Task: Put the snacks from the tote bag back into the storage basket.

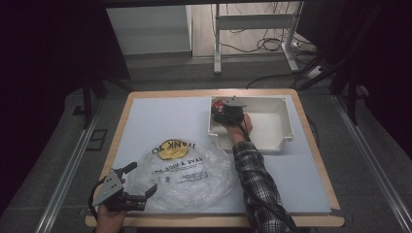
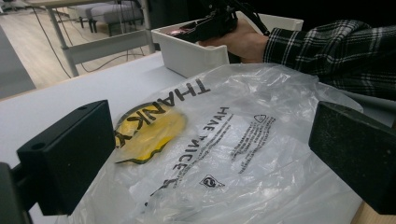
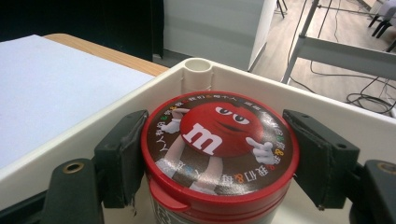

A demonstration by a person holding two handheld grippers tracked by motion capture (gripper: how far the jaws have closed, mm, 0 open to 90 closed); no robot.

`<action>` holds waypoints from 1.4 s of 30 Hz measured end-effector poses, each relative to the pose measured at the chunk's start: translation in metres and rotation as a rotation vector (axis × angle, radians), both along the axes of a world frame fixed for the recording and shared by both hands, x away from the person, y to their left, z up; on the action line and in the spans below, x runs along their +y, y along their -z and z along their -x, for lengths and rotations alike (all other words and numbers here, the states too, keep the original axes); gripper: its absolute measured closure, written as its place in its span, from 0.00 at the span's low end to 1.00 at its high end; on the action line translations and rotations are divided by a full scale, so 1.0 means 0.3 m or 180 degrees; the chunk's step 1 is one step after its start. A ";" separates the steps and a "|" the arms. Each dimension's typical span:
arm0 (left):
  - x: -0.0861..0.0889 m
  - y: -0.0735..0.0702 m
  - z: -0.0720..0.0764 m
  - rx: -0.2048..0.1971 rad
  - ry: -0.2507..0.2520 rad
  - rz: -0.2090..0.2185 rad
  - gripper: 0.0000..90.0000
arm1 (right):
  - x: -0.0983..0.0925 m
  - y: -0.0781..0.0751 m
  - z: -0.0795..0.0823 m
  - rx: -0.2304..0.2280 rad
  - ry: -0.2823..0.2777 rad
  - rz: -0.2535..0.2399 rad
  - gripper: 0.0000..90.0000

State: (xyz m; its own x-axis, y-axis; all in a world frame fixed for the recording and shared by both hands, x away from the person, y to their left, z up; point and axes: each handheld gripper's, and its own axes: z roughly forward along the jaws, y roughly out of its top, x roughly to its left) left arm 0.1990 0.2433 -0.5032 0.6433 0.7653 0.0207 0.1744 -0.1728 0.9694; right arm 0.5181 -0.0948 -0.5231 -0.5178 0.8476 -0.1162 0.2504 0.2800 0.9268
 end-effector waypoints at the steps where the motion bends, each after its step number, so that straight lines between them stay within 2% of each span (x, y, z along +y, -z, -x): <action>1: 0.000 0.000 0.000 0.0000 0.0000 -0.0001 0.00 | -0.001 0.001 -0.001 0.0008 -0.0004 -0.0014 0.29; 15: 0.000 0.000 0.000 -0.0003 -0.0002 -0.0002 0.00 | -0.001 0.001 -0.002 0.0022 0.0019 -0.0068 0.25; 23: -0.001 0.000 0.000 -0.0006 -0.0003 0.0000 0.00 | 0.000 -0.006 0.005 -0.0048 0.0013 -0.0069 0.24; 26: -0.001 -0.001 0.001 -0.0009 -0.0005 0.0003 0.00 | 0.001 -0.011 0.012 -0.0135 0.0017 -0.0078 0.24; 42: -0.001 -0.001 0.001 -0.0017 -0.0006 0.0008 0.00 | 0.002 -0.028 0.027 -0.0291 0.0011 -0.0112 0.24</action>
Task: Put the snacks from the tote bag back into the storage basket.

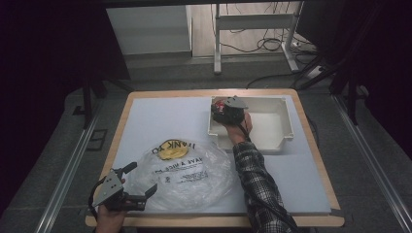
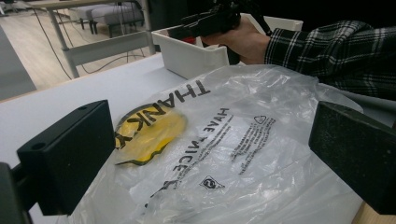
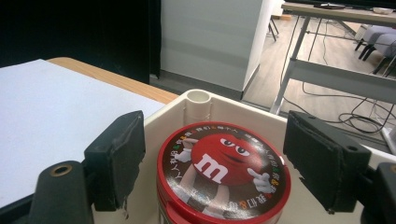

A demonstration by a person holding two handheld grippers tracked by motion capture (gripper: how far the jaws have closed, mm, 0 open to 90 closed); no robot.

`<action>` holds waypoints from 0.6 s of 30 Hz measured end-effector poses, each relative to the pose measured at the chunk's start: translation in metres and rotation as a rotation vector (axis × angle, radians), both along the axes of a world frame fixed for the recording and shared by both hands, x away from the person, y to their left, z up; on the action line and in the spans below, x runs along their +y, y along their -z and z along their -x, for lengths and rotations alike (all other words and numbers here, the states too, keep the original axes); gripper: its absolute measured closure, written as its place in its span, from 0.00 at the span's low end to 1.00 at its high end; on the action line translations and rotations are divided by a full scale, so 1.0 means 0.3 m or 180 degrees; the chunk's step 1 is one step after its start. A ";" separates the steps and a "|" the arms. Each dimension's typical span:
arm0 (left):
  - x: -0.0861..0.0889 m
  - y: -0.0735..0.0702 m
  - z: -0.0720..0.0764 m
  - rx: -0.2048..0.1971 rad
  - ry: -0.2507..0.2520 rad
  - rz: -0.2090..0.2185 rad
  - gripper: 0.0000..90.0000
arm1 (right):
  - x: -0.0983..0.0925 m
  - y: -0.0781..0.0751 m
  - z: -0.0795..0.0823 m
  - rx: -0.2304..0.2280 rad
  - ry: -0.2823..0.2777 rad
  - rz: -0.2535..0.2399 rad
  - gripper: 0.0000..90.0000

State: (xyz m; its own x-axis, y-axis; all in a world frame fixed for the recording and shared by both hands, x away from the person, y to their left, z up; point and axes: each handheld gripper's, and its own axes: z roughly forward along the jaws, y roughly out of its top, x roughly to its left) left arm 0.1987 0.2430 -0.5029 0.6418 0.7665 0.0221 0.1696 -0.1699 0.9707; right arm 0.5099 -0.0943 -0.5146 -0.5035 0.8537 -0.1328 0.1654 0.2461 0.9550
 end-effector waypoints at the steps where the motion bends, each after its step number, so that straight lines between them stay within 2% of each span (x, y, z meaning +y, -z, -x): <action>1: 0.000 0.000 0.000 0.0000 0.0001 0.0002 0.00 | 0.000 -0.001 0.001 -0.0002 -0.0007 -0.0005 0.24; 7: -0.001 0.001 -0.001 0.0008 0.0004 0.0004 0.00 | -0.006 -0.011 0.006 -0.0022 0.0003 0.0014 0.24; 18: -0.001 0.000 0.000 0.0003 0.0005 0.0011 0.00 | -0.024 -0.048 0.017 -0.0077 -0.0021 -0.0075 0.24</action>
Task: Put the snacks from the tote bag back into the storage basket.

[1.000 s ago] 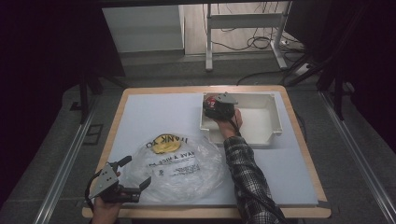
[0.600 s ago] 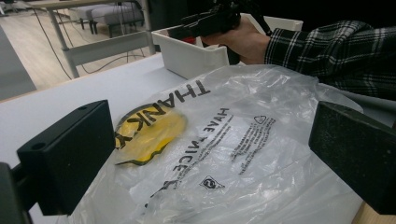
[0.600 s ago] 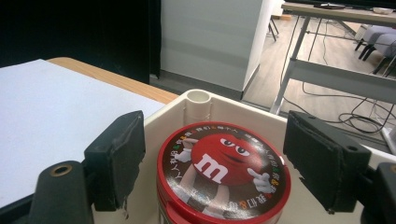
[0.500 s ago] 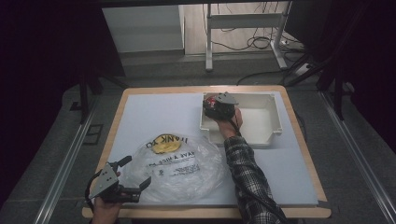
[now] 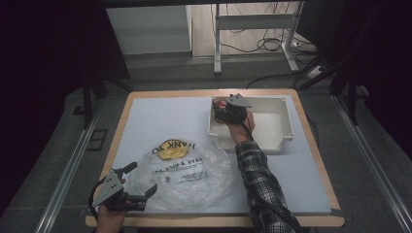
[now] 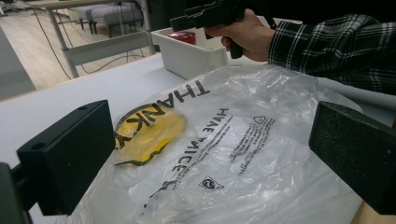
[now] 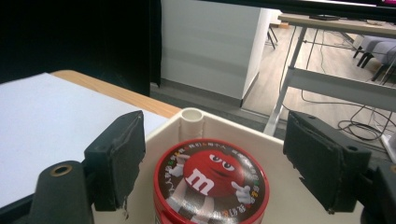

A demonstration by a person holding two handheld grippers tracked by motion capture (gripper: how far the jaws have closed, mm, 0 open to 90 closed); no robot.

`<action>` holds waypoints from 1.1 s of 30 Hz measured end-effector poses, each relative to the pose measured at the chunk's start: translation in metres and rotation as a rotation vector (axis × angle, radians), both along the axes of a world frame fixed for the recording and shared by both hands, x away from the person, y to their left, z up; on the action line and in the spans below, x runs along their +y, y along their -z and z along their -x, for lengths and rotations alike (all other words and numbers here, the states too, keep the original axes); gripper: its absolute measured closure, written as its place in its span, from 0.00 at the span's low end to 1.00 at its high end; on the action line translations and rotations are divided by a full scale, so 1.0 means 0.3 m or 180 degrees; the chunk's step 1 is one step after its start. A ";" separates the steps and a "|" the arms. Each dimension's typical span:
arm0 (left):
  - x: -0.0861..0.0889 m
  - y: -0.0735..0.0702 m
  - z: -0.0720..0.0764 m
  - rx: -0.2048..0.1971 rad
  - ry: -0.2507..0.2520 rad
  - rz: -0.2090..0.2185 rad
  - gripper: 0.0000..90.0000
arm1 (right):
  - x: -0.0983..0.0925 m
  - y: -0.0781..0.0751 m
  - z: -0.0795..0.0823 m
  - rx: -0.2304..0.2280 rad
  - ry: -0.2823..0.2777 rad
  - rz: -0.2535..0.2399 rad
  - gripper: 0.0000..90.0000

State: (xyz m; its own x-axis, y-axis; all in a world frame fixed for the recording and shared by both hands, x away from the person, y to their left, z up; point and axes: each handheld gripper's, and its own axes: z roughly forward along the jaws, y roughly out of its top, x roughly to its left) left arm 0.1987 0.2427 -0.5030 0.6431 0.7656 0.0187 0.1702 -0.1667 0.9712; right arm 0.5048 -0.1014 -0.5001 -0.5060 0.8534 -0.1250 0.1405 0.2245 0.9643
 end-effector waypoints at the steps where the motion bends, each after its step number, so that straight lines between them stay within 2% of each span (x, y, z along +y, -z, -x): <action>1: 0.000 0.000 0.000 -0.0002 -0.0002 -0.0002 0.00 | 0.000 -0.003 0.002 -0.0007 -0.0004 -0.0008 0.24; 17: -0.003 0.000 0.001 -0.0005 0.0001 -0.0006 0.00 | -0.015 -0.036 0.034 -0.0066 -0.0081 -0.0023 0.24; 23: -0.005 0.000 0.001 -0.0005 0.0006 -0.0013 0.00 | -0.021 -0.043 0.052 -0.0070 -0.0113 -0.0108 0.24; 33: -0.006 0.000 0.001 -0.0013 0.0021 0.0009 0.00 | -0.024 -0.052 0.087 -0.0092 -0.0174 -0.0157 0.24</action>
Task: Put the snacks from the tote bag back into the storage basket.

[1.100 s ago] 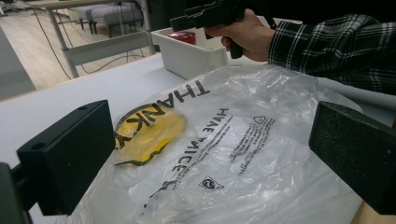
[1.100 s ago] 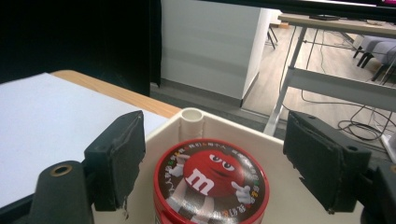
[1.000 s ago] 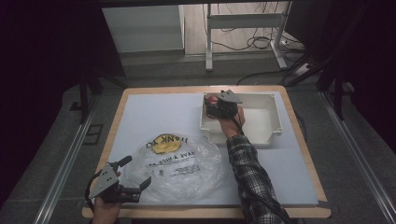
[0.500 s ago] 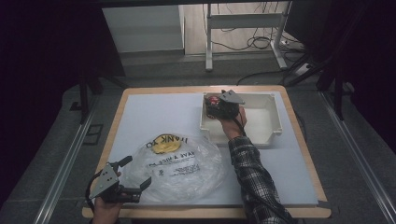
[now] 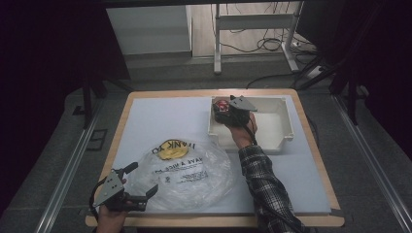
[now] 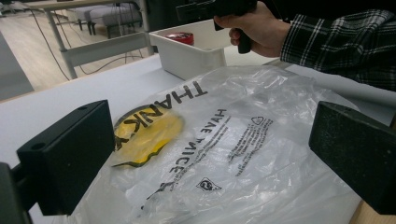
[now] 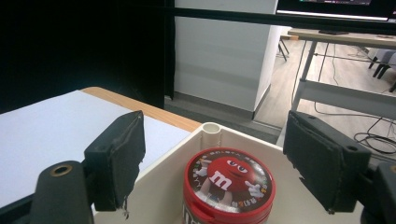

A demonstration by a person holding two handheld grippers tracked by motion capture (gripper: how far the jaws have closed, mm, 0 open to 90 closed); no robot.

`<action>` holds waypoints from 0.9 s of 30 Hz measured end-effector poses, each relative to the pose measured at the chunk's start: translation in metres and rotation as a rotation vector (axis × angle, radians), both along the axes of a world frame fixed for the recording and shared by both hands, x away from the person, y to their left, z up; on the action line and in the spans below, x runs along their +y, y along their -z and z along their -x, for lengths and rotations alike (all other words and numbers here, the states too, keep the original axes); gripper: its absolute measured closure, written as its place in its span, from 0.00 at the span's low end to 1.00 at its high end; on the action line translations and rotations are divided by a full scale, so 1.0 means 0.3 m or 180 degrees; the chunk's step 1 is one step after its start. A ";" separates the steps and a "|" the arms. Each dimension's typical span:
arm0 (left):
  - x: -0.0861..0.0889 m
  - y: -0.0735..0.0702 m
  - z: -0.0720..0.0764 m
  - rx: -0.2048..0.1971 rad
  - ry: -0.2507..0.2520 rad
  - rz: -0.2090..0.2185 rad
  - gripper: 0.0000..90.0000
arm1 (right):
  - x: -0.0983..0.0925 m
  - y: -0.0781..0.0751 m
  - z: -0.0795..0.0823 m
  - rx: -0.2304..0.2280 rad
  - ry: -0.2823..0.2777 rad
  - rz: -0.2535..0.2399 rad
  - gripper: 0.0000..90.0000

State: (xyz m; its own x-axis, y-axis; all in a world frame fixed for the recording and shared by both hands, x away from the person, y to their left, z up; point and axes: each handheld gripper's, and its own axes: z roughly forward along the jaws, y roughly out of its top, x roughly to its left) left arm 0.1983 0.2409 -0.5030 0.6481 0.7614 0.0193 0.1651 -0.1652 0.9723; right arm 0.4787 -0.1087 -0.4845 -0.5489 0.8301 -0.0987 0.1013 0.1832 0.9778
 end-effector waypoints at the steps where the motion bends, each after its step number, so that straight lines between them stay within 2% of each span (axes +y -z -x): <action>1: 0.000 0.000 0.000 -0.0001 0.0001 0.0001 0.00 | -0.001 0.000 0.003 0.0005 0.0000 0.0001 0.24; 16: -0.001 0.001 0.000 0.0001 0.0003 0.0000 0.00 | -0.016 0.000 0.037 0.0031 -0.0046 -0.0006 0.22; 27: -0.002 0.001 0.000 -0.0001 0.0000 -0.0003 0.00 | -0.019 -0.001 0.064 0.0044 -0.0095 0.0044 0.19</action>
